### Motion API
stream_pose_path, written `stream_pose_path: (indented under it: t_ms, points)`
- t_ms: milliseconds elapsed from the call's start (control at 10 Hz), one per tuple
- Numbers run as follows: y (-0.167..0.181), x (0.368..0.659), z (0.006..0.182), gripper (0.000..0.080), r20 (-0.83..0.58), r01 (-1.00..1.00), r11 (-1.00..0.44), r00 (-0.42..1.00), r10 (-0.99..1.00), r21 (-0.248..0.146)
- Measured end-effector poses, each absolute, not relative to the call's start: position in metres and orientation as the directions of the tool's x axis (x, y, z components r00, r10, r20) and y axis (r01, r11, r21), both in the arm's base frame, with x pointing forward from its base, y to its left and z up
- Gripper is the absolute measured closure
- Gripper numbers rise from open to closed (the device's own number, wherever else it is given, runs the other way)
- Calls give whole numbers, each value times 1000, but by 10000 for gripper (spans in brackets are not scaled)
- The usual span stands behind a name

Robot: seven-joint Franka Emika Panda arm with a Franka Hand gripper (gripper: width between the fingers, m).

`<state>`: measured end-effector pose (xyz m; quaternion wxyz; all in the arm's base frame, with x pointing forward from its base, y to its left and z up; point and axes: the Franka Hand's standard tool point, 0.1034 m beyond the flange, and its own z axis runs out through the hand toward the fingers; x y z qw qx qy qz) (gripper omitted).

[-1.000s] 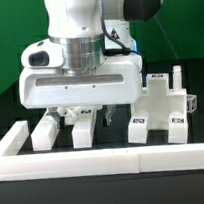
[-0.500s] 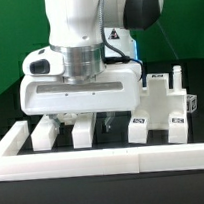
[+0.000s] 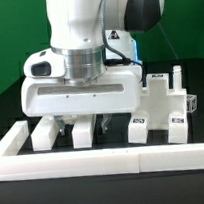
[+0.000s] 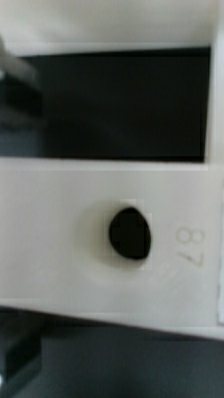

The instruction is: Assemble chair

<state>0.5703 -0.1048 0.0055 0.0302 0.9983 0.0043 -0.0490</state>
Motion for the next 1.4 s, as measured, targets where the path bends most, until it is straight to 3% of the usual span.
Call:
stream_pose_path:
  t_ms: [100, 200, 900, 1400]
  points:
    - [-105, 570, 6, 452, -98, 12, -998, 995, 6, 60]
    - [-105, 571, 6, 512, -97, 11, -998, 995, 6, 60]
    - [-102, 573, 12, 512, -90, 14, -998, 996, 9, 59]
    - [-96, 579, 69, 511, -82, -12, -1000, 997, -14, 24]
